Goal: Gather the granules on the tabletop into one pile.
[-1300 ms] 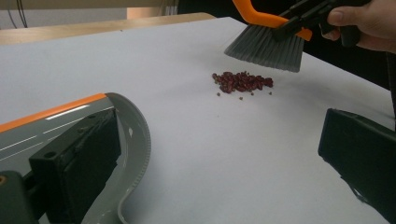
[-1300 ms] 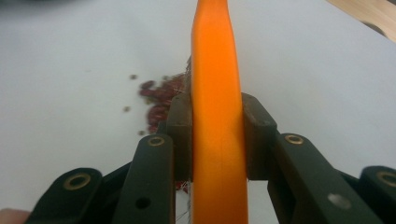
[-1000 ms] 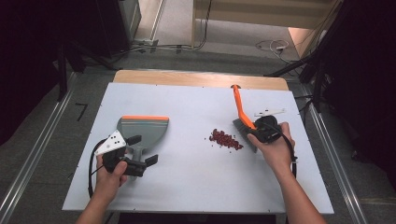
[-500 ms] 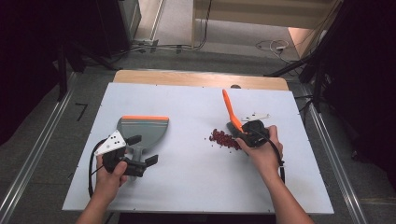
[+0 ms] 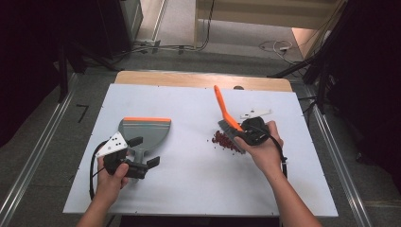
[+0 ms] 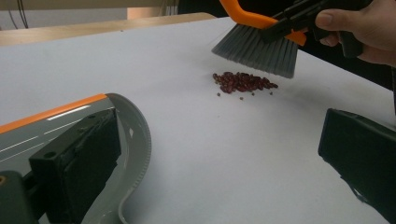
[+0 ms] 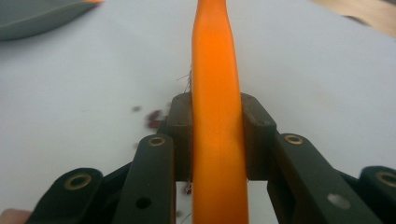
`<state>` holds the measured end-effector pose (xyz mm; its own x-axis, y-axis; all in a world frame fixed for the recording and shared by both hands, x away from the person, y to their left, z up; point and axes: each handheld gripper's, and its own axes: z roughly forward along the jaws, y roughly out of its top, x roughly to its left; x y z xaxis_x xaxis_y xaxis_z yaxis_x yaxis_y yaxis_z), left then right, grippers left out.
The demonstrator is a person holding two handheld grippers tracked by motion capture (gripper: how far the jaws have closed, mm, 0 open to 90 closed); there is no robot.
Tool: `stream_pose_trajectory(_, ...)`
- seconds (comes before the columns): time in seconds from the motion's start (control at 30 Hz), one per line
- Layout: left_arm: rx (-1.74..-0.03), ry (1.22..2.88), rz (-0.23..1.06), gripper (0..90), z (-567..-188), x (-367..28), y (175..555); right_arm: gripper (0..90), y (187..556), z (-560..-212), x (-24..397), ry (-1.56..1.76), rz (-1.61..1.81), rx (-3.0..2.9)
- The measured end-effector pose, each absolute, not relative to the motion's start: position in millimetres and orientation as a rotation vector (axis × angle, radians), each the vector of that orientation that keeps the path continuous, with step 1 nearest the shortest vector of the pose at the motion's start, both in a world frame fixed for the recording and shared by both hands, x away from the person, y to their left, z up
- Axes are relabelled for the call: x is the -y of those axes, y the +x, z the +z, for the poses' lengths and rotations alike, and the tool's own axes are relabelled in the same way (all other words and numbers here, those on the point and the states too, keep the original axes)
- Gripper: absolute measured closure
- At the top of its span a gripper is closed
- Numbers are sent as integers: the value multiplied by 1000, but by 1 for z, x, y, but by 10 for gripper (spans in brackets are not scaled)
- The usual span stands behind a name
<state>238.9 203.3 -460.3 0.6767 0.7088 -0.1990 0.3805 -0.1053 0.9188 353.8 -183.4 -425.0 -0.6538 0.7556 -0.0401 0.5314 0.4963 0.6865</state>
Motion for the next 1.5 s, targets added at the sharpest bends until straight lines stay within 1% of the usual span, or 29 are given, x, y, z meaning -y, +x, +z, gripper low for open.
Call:
stream_pose_trajectory(0.1, -883, 1720, 349, 0, -460, -203, 238, 686, 348, -428, 168, 998, 949, -2502)
stream_pose_trajectory(0.23, -883, 1721, 349, 0, -460, -203, 238, 686, 346, -436, 150, 988, 987, -2580)
stream_pose_trajectory(0.4, -882, 1717, 347, 0, -460, -204, 238, 686, 352, -447, 145, 988, 955, -2636)
stream_pose_trajectory(0.6, -884, 1716, 348, 0, -460, -205, 239, 685, 361, -449, 163, 1045, 938, -2619)
stream_pose_trajectory(0.73, -886, 1719, 351, 0, -460, -203, 238, 686, 362, -448, 170, 1010, 920, -2605)
stream_pose_trajectory(0.93, -890, 1718, 347, 0, -460, -202, 239, 686, 354, -437, 182, 951, 980, -2597)
stream_pose_trajectory(1.2, -890, 1721, 343, 0, -460, -201, 238, 686, 344, -424, 210, 923, 1010, -2564)
stream_pose_trajectory(1.37, -886, 1726, 346, 0, -460, -200, 238, 686, 342, -424, 228, 1015, 983, -2486)
stream_pose_trajectory(1.5, -887, 1726, 347, 0, -460, -200, 238, 686, 344, -432, 238, 1109, 903, -2405)
